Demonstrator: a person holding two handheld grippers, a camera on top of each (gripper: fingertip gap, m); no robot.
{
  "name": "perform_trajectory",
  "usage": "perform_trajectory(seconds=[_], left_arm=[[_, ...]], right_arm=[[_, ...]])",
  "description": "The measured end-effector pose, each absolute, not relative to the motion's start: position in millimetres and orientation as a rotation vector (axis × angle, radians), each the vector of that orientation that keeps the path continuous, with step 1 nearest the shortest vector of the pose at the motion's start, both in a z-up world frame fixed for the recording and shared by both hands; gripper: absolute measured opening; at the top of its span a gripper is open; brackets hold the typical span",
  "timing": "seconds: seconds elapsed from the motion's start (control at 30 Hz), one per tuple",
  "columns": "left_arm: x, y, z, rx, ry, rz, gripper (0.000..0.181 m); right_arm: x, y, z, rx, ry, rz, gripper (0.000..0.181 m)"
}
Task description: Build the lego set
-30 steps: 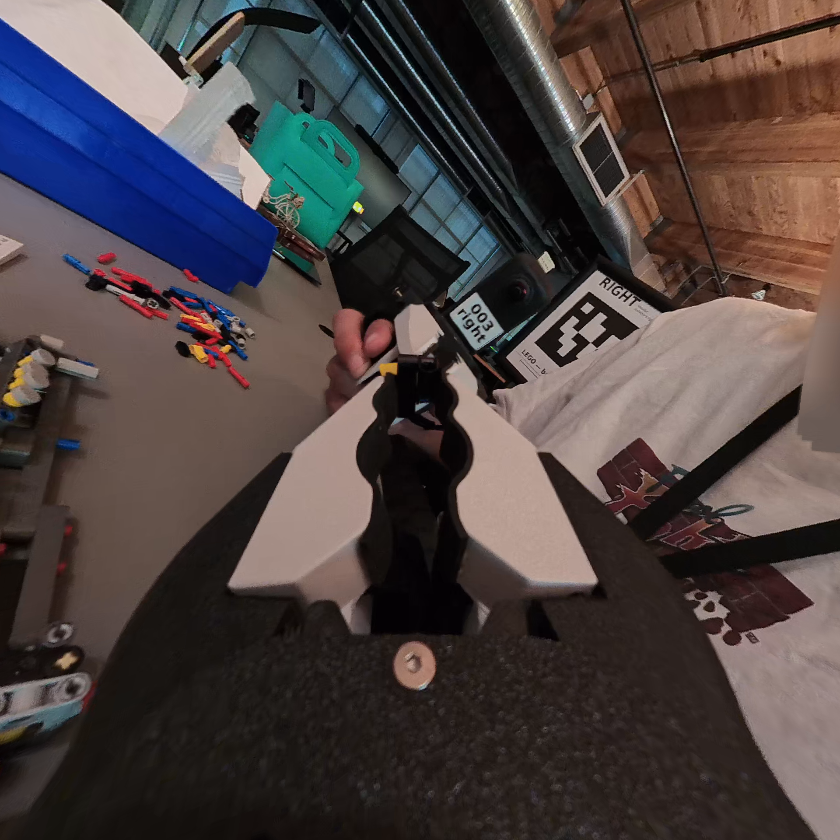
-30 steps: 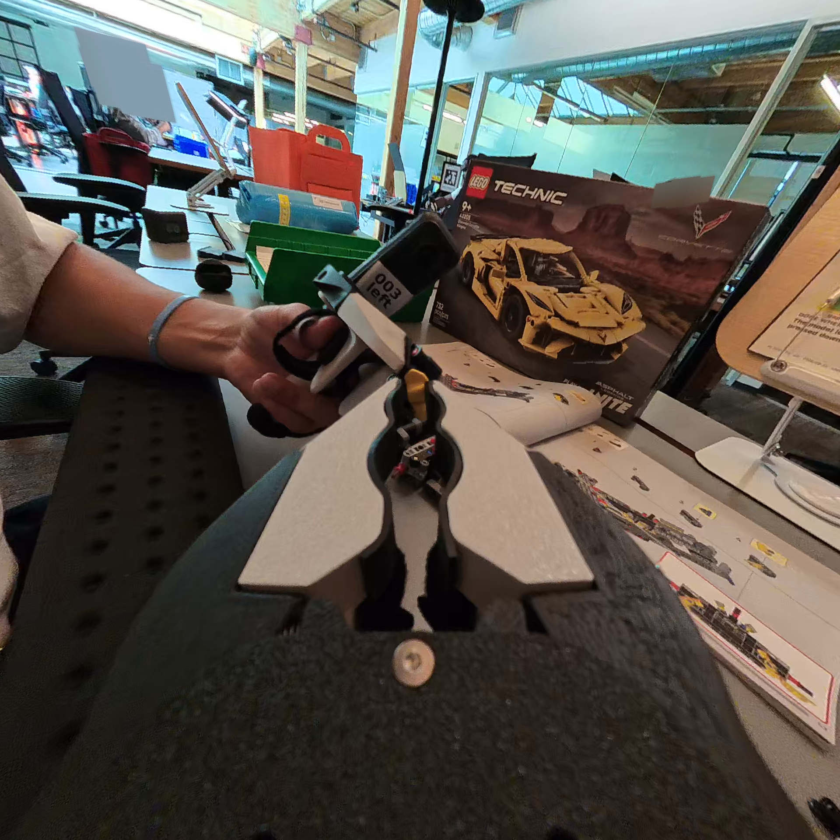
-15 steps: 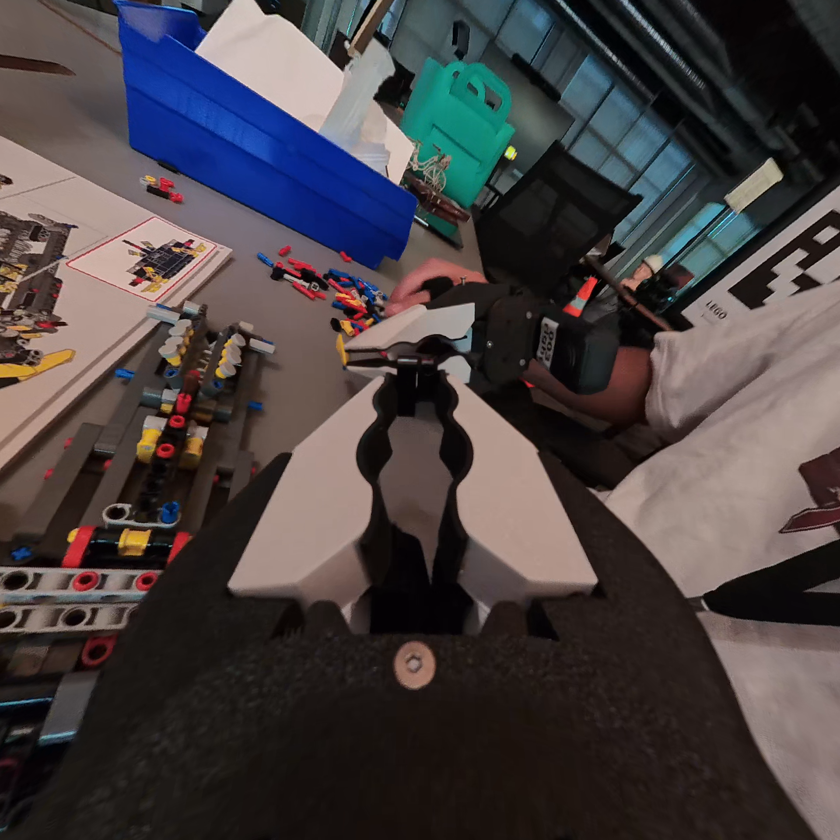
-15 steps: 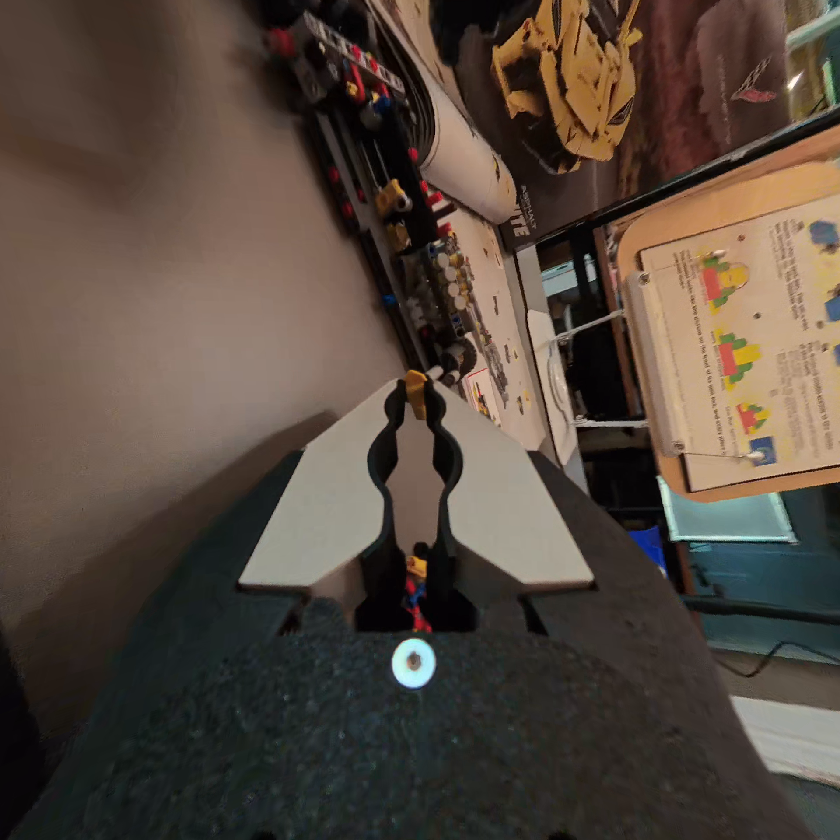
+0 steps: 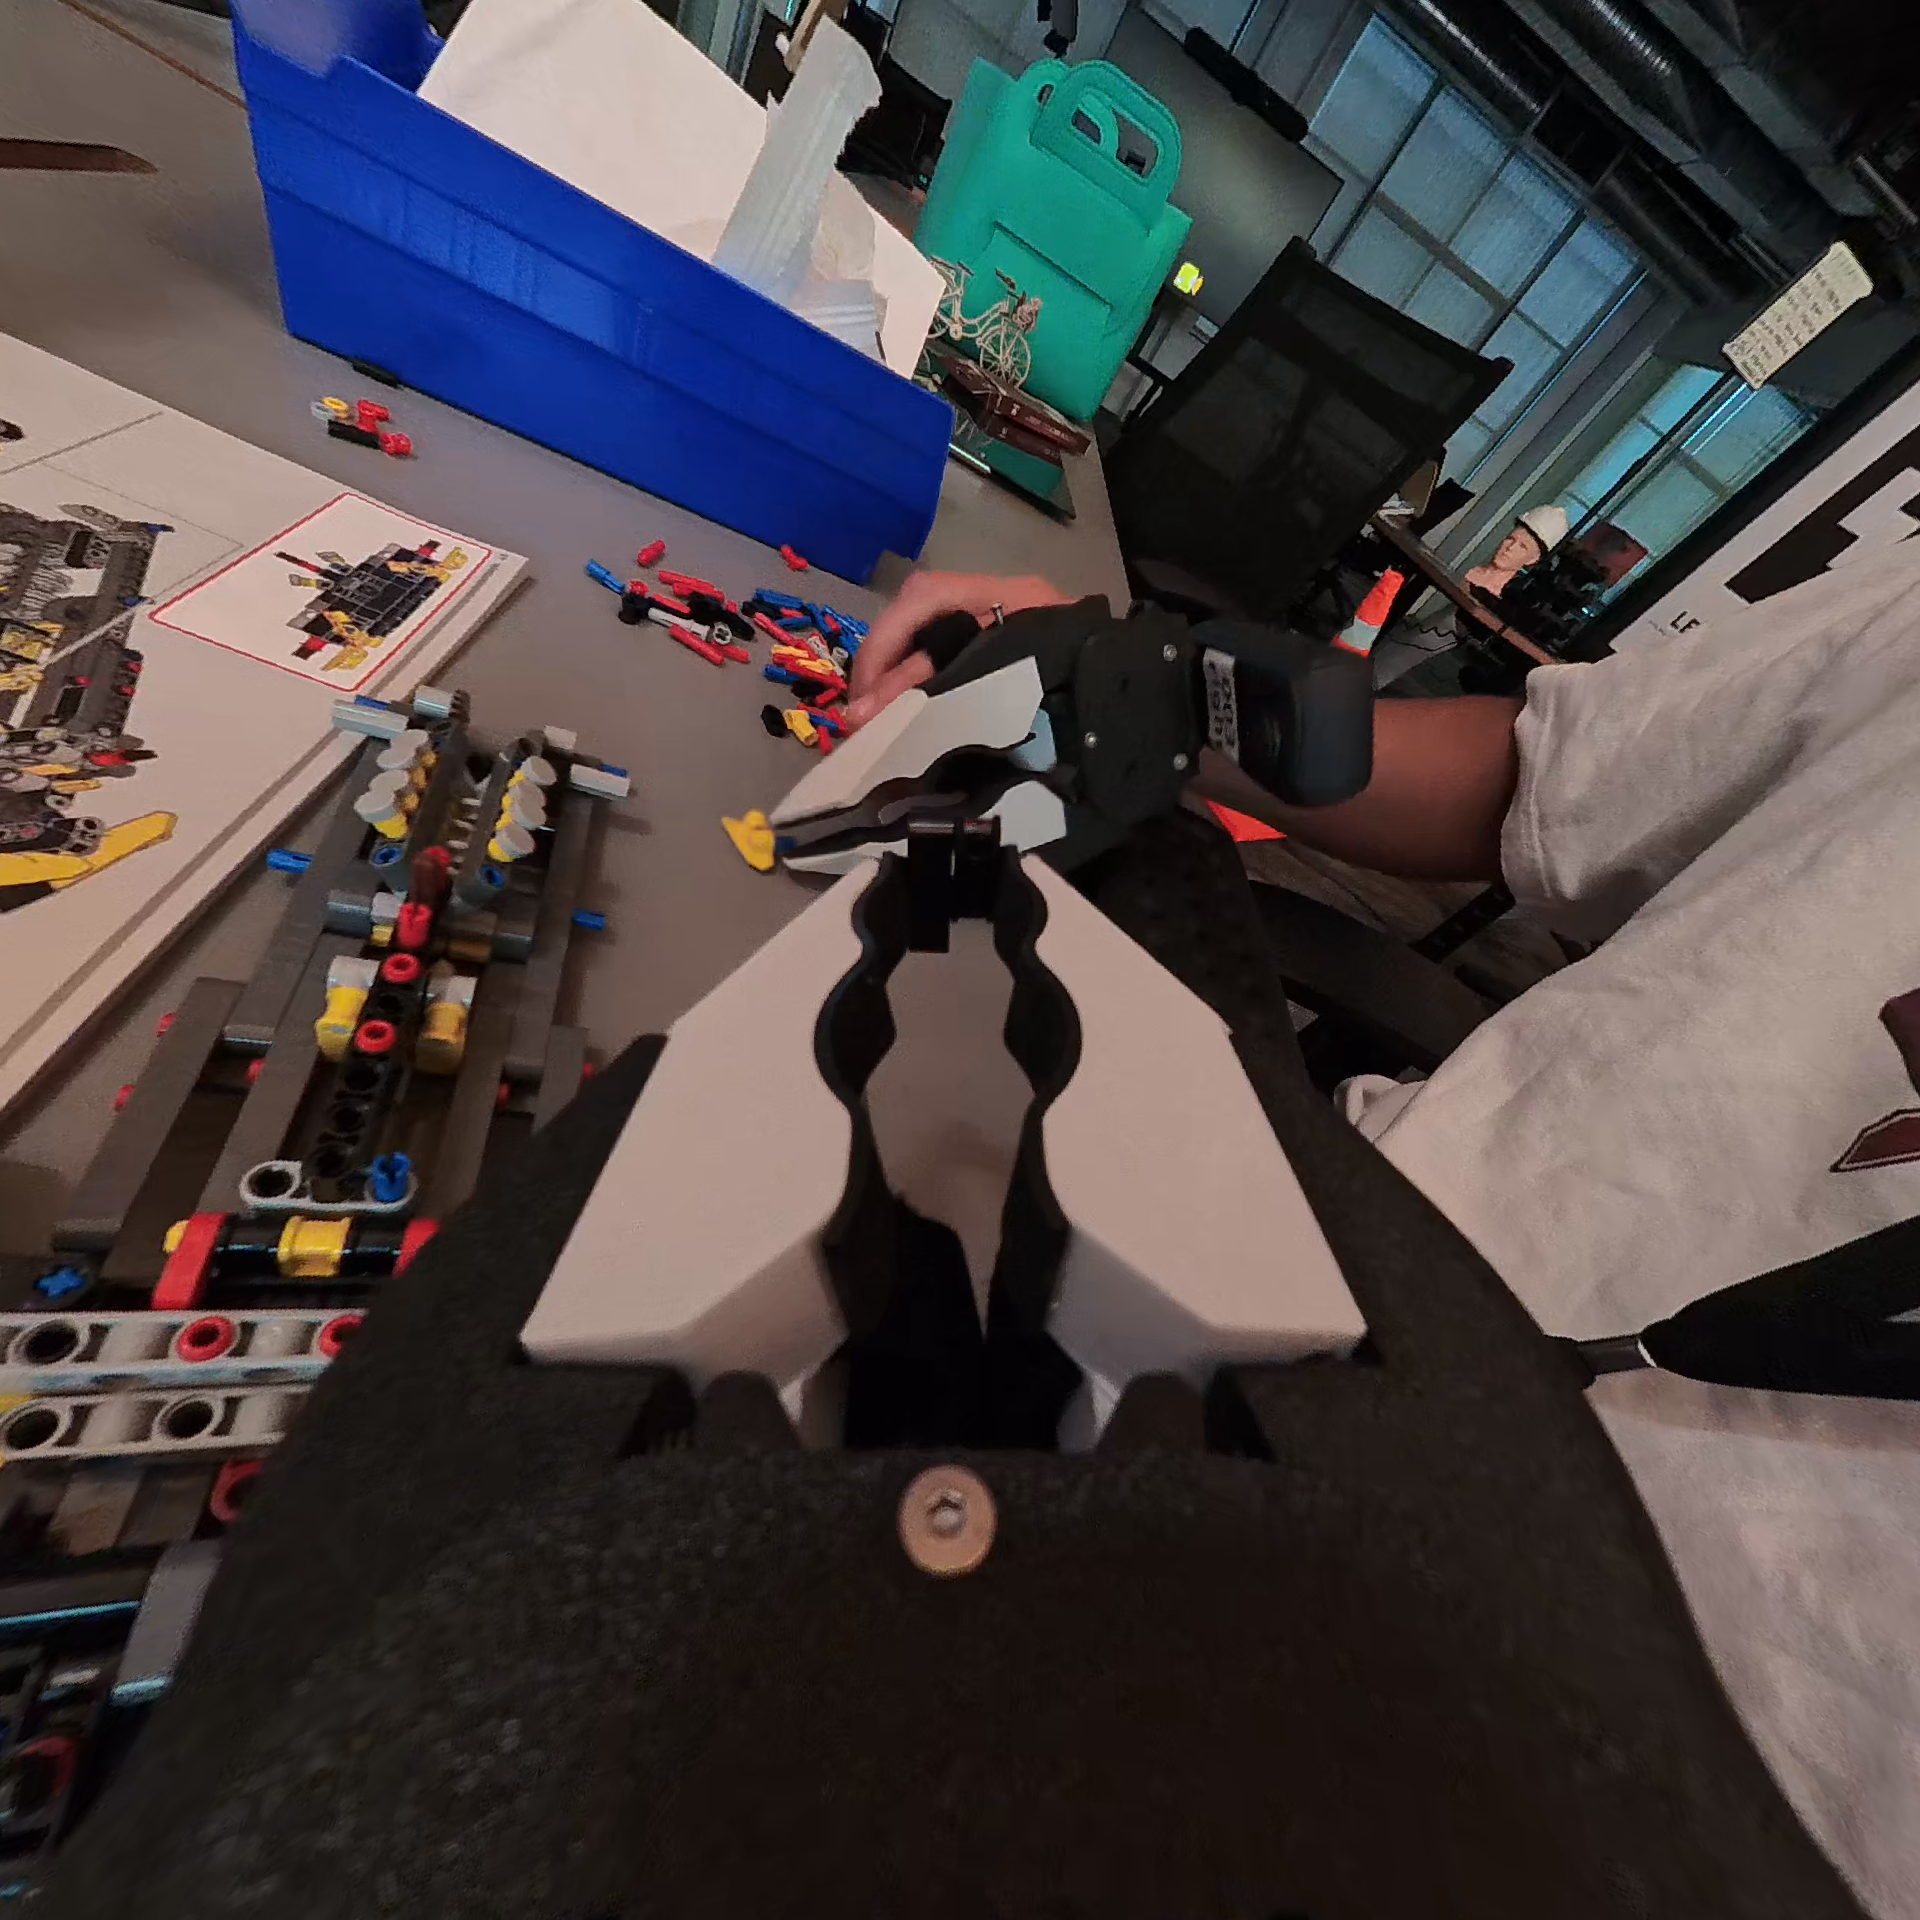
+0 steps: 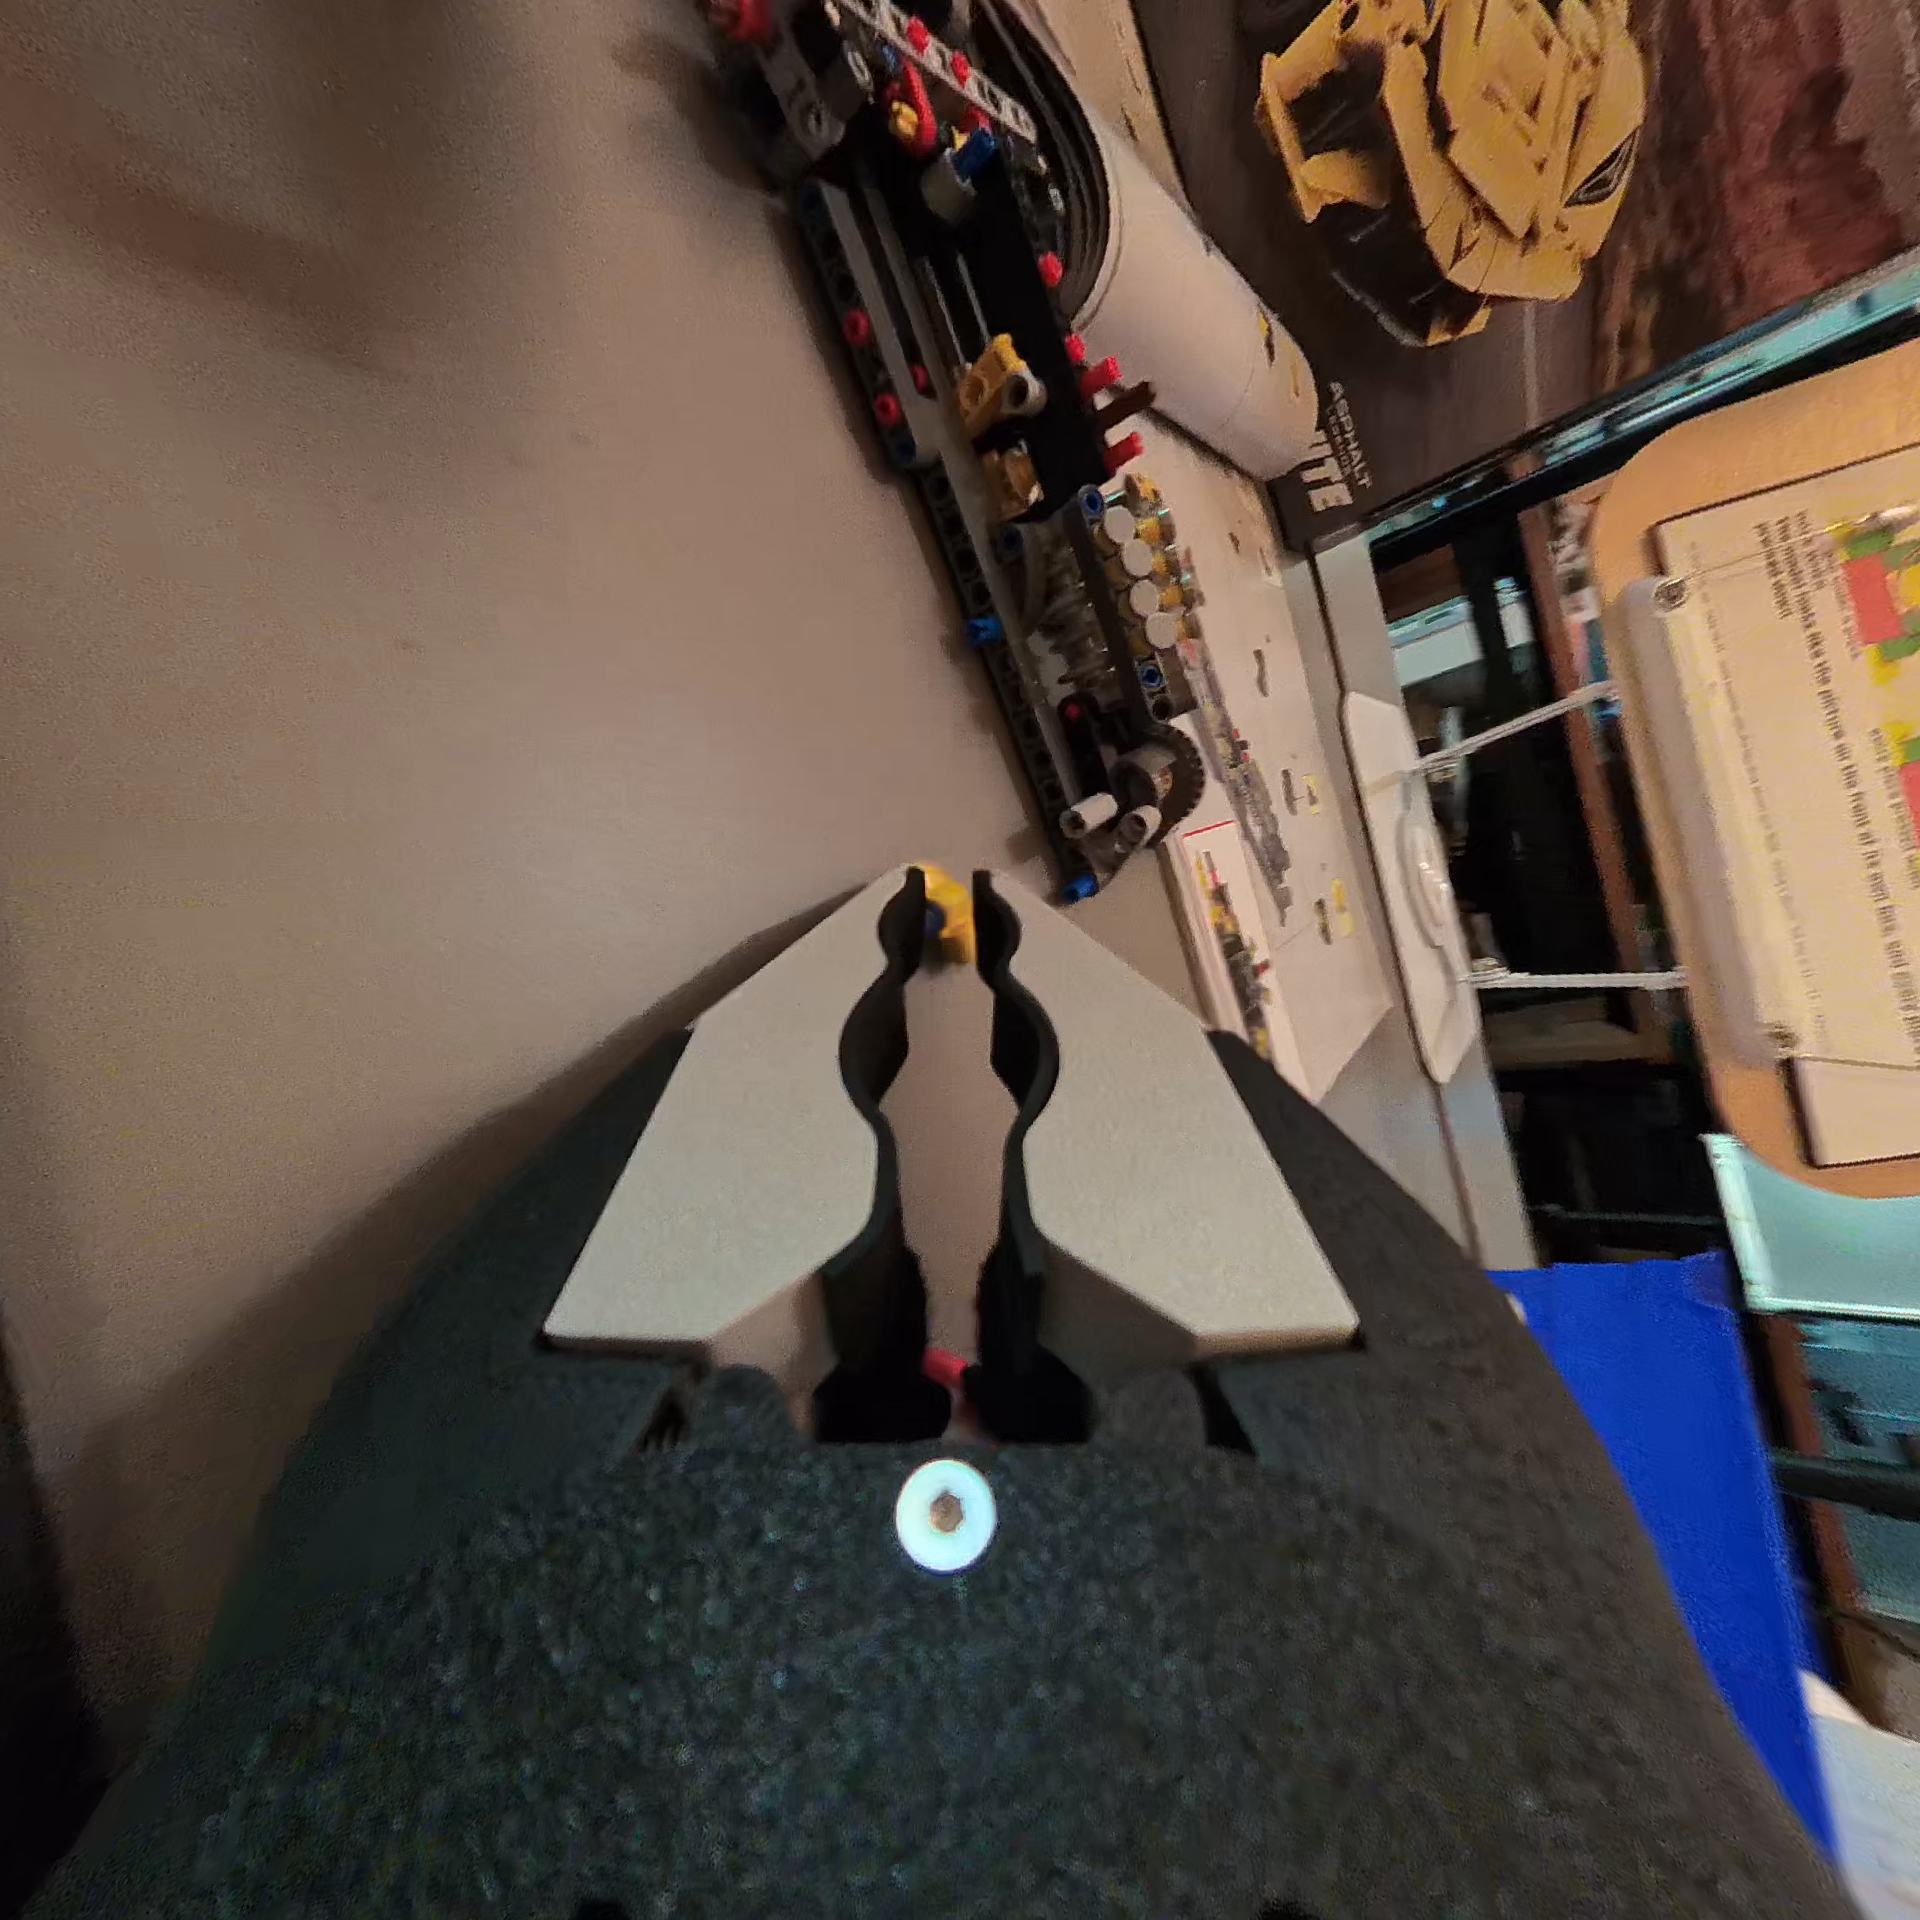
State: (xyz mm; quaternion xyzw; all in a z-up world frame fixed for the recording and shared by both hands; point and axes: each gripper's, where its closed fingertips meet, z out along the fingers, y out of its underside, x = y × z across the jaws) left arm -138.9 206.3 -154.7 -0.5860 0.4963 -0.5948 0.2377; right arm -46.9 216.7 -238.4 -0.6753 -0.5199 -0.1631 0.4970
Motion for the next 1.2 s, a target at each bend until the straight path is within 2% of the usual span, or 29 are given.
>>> perform_trajectory(seconds=[0.3,0.43,0.53,0.8,1.2], left_arm=[[-138.2,202.6,-156.5,-1.613,1.375,-1.655,0.015],[-137.8,199.3,-158.4,-1.613,1.392,-1.658,0.015],[-138.4,200.3,-157.7,-1.61,1.391,-1.657,0.015],[-139.5,199.6,-155.4,-1.608,1.39,-1.679,0.015],[-139.3,192.9,-155.2,-1.592,1.422,-1.678,0.015]], right_arm=[[-37.9,212.3,-228.6,-2.062,-1.214,0.285,0.017],[-29.9,229.6,-232.0,-2.106,-1.351,0.443,0.009],[-37.0,227.4,-238.6,-2.125,-1.494,0.568,0.011],[-39.6,222.0,-249.8,-2.25,-1.699,0.779,0.013],[-43.7,190.5,-248.5,-2.155,-1.797,0.626,0.005]])
